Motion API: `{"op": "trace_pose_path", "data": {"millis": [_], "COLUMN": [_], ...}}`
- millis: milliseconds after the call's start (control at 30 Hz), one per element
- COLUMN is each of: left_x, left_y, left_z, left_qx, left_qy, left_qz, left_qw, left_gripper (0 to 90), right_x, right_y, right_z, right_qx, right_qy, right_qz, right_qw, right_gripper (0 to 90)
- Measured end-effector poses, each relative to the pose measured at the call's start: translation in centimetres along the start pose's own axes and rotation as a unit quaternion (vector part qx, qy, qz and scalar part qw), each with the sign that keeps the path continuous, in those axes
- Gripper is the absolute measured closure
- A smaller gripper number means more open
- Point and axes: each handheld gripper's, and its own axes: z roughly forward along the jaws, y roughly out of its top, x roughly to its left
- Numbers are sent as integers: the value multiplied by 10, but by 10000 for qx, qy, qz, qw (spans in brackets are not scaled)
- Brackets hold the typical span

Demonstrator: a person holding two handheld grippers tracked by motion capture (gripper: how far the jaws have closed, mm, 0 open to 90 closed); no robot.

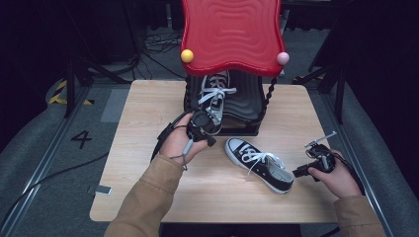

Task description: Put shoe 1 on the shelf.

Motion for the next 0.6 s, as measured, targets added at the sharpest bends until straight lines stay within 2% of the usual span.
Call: {"op": "trace_pose_path", "data": {"millis": [133,167,200,233,300,367,500,567,600], "left_x": [11,13,16,19,22,25,28,31,33], "left_y": [-2,-2,-3,-3,-5,-5,-3,-3,-2], "left_z": [11,12,15,16,18,21,23,25,26], "left_qx": [-58,-127,-268,-332,-380,-318,-310,-326,-351], "left_qy": [175,121,31,31,55,134,32,-125,-187], "left_qz": [-75,-119,-248,-326,-410,-440,-487,-605,-602], "left_qw": [9998,9998,9993,9989,9984,9984,9983,9976,9974], "left_gripper": [896,897,898,899,899,900,899,900,900], "right_x": [0,0,0,0,2,3,3,4,5], "right_y": [0,0,0,0,0,1,1,1,1], "right_z": [1,1,1,1,3,5,6,7,7], "right_qx": [-2,-1,2,13,29,53,59,66,67], "right_qy": [-4,-5,-1,4,21,37,36,46,38], "right_qz": [8,0,-1,-24,-28,-123,-98,-133,-139], "right_qw": [10000,10000,10000,10000,10000,9999,9999,9999,9999], "right_gripper": [636,635,634,634,633,630,629,628,628]}}
